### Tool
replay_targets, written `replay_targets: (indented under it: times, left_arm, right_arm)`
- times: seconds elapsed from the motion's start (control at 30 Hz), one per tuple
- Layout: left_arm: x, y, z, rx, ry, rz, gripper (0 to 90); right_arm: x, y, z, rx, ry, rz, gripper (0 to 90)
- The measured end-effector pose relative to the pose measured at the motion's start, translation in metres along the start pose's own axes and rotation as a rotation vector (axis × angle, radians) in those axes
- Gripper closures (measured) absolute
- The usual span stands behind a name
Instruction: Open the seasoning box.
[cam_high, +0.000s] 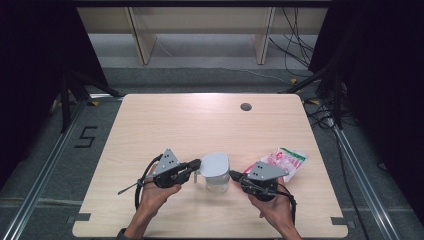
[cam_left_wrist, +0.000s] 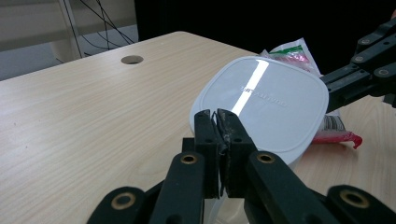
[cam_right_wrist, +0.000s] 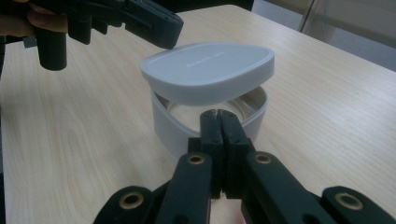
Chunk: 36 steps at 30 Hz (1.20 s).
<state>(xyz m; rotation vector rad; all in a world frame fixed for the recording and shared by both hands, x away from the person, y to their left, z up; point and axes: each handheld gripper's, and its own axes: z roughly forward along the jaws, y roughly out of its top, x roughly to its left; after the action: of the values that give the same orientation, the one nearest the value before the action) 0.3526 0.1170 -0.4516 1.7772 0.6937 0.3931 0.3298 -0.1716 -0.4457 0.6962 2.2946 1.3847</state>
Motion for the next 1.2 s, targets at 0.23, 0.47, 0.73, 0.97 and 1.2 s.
replay_targets:
  times: [0.23, 0.47, 0.73, 0.97, 1.2]
  left_arm:
    - [0.000, -0.001, -0.001, 0.008, 0.011, -0.008, 83.9]
    - [0.007, -0.002, -0.010, 0.012, 0.014, 0.009, 65.6]
    - [0.007, -0.018, -0.024, 0.051, 0.031, 0.032, 47.4]
    - [0.008, -0.025, -0.028, 0.064, 0.036, 0.027, 39.9]
    - [0.003, -0.026, -0.029, 0.073, 0.046, 0.038, 36.0]
  right_arm:
    - [0.001, 0.006, 0.002, 0.001, 0.015, -0.011, 90.0]
    - [0.003, 0.011, 0.005, -0.001, 0.017, -0.024, 90.0]
    - [0.008, 0.017, 0.010, -0.009, 0.005, -0.029, 90.0]
    - [0.011, 0.024, 0.013, -0.012, 0.026, -0.052, 90.0]
    - [0.015, 0.032, 0.019, -0.027, 0.034, -0.063, 90.0]
